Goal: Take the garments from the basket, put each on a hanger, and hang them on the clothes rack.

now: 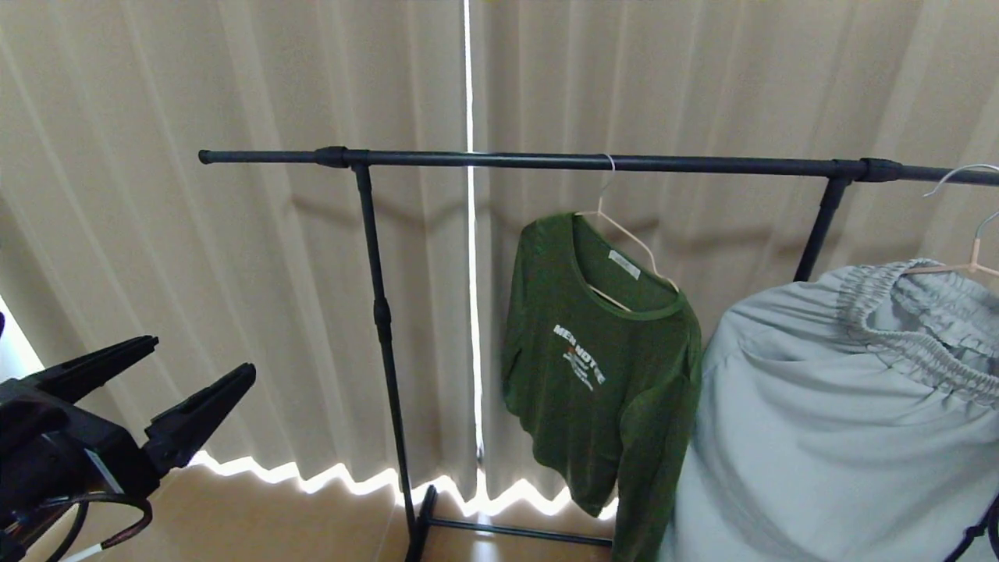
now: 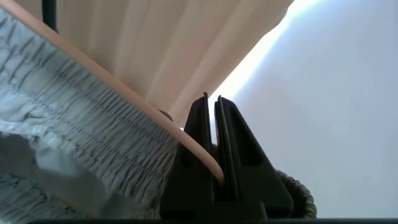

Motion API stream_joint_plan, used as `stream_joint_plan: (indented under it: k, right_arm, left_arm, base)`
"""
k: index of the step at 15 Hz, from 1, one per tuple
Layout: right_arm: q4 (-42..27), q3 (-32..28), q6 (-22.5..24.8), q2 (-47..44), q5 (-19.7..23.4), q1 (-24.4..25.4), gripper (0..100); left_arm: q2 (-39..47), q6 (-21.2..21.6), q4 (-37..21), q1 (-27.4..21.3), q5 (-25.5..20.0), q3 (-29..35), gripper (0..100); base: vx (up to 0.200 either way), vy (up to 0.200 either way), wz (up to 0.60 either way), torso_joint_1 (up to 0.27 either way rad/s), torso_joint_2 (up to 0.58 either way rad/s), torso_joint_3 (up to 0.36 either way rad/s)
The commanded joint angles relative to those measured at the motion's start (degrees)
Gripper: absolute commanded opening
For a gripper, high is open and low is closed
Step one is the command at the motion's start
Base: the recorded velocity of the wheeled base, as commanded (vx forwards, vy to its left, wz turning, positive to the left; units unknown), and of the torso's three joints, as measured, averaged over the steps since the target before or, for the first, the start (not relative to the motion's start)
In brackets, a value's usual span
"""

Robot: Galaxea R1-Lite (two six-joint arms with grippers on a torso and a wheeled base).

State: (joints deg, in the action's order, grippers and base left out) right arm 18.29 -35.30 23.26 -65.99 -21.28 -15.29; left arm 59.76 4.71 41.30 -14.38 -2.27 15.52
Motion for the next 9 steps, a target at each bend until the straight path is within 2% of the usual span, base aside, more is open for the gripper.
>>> stream_joint_plan:
  k: [1, 6, 8, 9]
  right_arm:
    - [0.0, 0.1, 0.0, -0.3, 0.0, 0.3, 0]
    - [0.0, -0.9, -0.2, -1.3, 0.1, 3.0, 0]
    - [0.1, -2.8, -2.4, -4.6, -0.1, 4.9, 0]
    - [0.1, -3.2, -2.6, -4.9, -0.1, 5.4, 0]
  left_arm:
    - [0.0, 0.0, 0.0, -2.6, 0.0, -0.1, 100]
    - [0.0, 0.0, 0.0, -4.1, 0.1, -0.6, 100]
    - [0.0, 0.0, -0.1, -4.0, 0.1, -0.8, 100]
    - [0.0, 0.0, -0.1, -4.0, 0.1, -0.9, 100]
  base:
    - [0.2, 0.0, 0.0, 0.002, 0.0, 0.002]
    - [0.2, 0.0, 0.0, 0.0, 0.0, 0.003]
    - [0.2, 0.0, 0.0, 0.007, 0.0, 0.0]
    - [0.0, 0.0, 0.0, 0.0, 0.0, 0.0]
